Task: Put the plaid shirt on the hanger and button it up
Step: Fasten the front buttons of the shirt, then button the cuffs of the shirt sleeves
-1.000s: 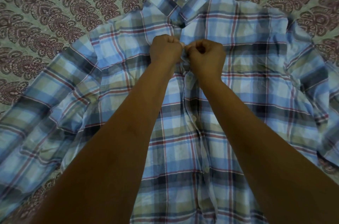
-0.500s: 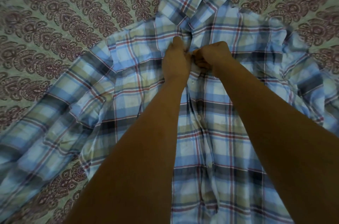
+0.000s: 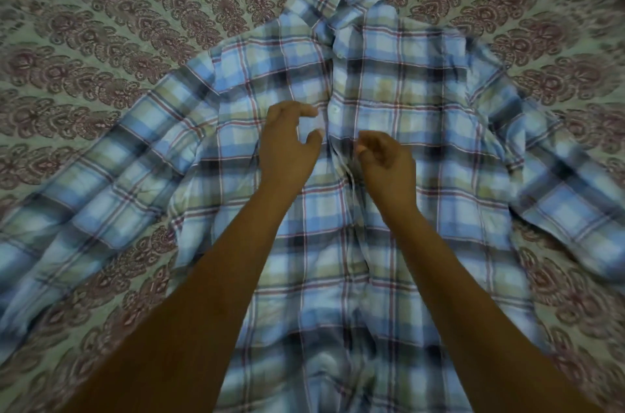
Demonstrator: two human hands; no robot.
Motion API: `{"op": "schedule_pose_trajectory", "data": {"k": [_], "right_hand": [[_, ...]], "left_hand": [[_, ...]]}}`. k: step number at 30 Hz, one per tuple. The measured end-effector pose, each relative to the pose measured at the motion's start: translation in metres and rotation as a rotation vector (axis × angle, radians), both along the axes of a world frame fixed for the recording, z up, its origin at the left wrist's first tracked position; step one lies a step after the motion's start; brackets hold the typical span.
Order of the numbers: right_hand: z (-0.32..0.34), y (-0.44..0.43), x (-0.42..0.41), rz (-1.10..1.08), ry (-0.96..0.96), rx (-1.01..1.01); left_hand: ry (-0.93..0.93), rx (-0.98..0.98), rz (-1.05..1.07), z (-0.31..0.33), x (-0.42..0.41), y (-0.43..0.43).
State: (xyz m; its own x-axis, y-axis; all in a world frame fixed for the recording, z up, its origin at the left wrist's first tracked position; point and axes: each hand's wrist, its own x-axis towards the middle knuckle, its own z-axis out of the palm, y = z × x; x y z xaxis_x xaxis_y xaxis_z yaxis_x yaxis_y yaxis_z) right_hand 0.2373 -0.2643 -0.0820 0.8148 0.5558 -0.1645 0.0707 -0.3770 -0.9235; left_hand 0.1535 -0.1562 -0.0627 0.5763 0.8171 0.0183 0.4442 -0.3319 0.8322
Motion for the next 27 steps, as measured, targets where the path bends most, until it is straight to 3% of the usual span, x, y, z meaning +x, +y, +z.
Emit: {"op": "schedule_pose_trajectory", "data": {"k": [14, 27], "right_hand": [[0.116, -0.196, -0.104, -0.125, 0.027, -0.067], [0.075, -0.385, -0.02, -0.368, 0.193, -0.222]], "left_hand": [[0.176, -0.056, -0.237, 0.114, -0.12, -0.157], [0.26, -0.134, -0.466, 0.079, 0.015, -0.328]]}}
